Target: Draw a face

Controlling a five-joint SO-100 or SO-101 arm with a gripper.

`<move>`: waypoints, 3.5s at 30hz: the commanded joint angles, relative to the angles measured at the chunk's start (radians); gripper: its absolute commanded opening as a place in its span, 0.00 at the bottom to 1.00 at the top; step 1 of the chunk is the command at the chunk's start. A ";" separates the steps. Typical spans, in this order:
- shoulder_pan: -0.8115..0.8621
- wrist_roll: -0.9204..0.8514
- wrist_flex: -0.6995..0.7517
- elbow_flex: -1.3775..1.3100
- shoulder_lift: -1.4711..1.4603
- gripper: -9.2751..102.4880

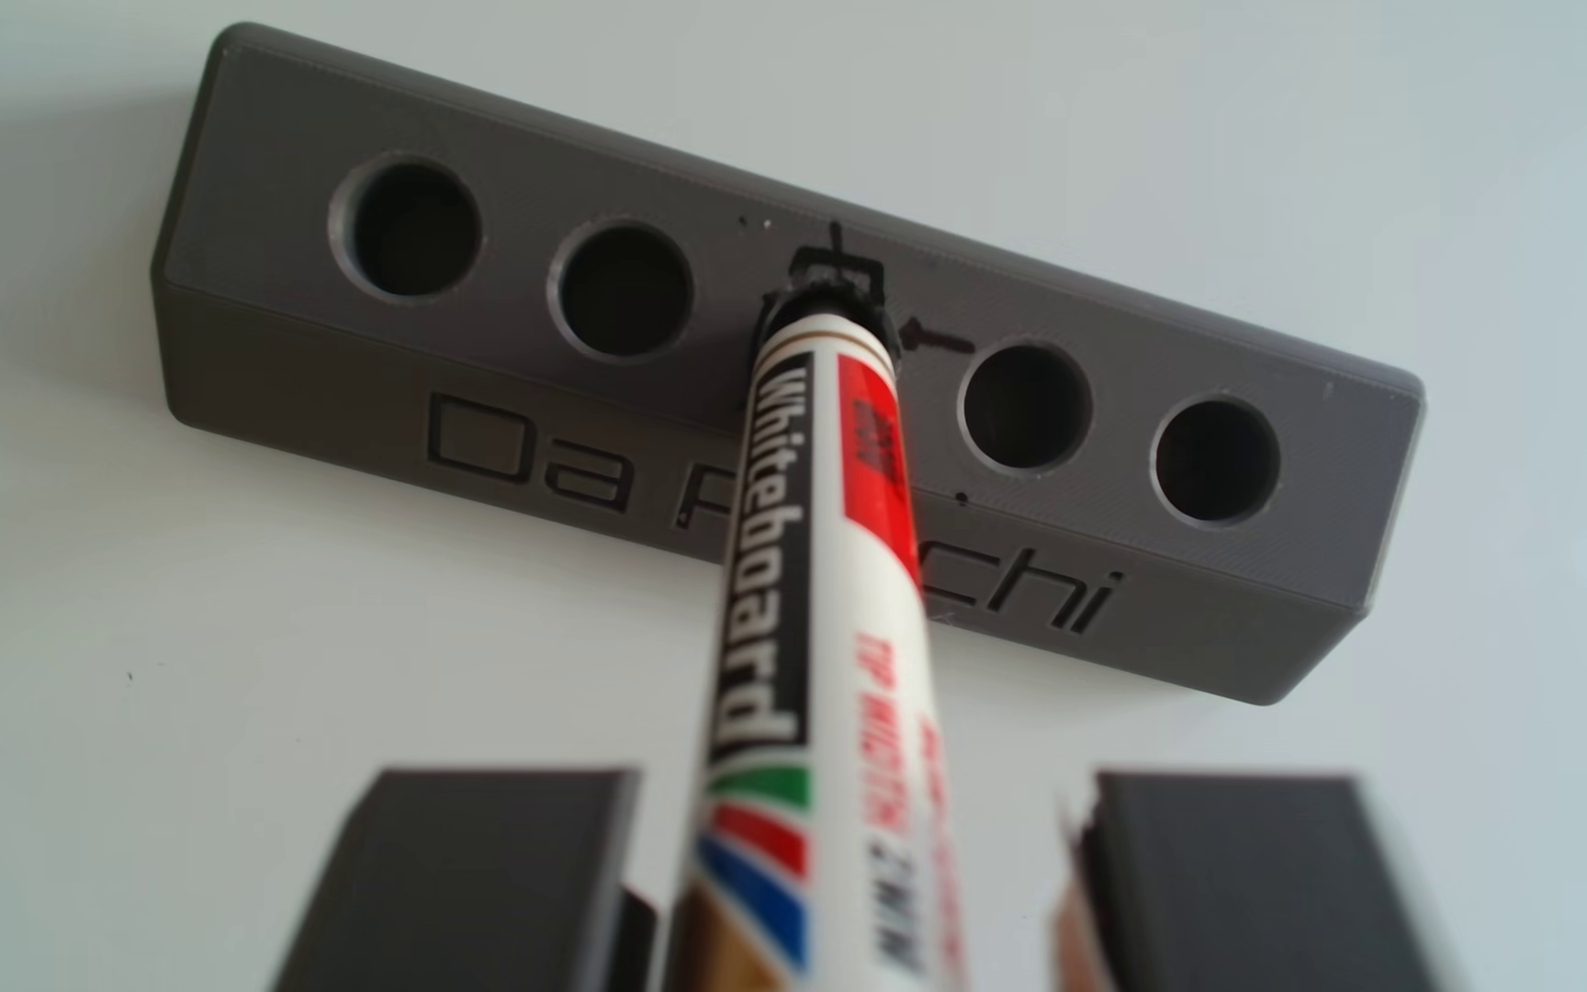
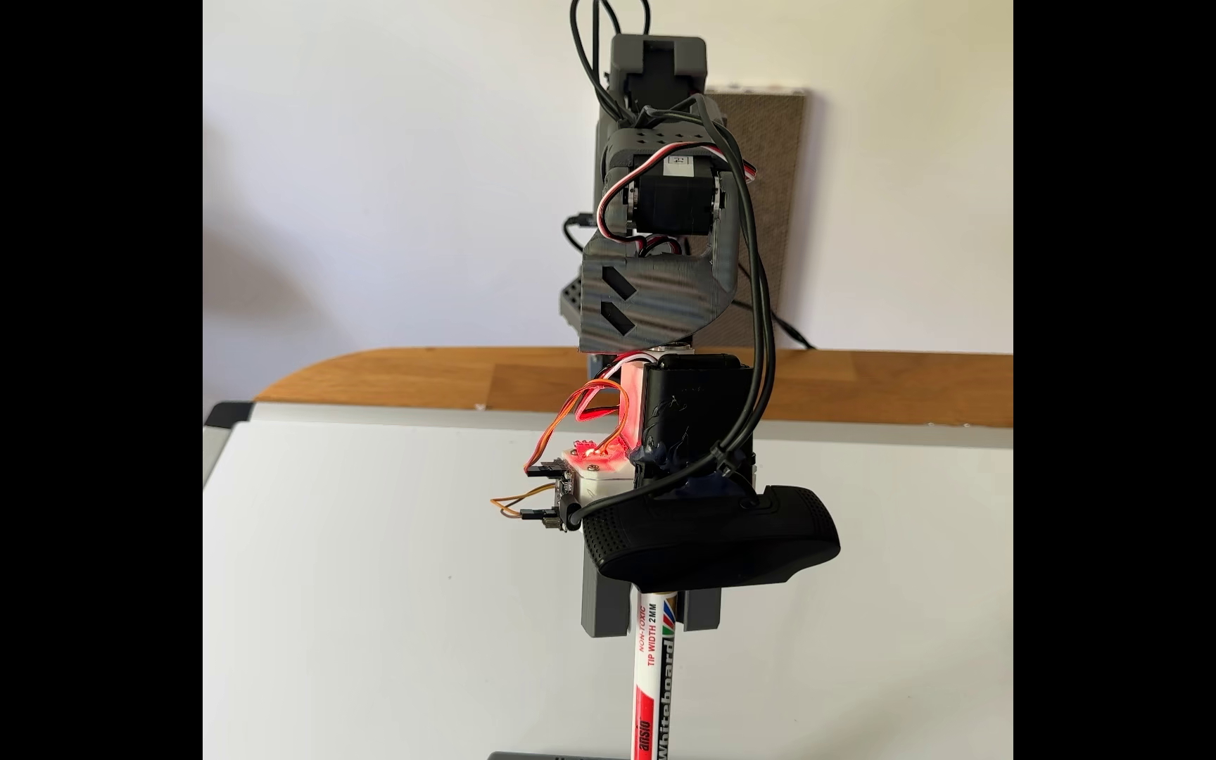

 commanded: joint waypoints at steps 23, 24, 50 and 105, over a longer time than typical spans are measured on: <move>0.005 -0.002 0.002 -0.077 0.038 0.35; 0.003 -0.003 0.002 -0.077 0.038 0.34; 0.002 0.005 0.003 -0.074 0.040 0.08; -0.202 -0.092 0.414 -0.014 0.522 0.08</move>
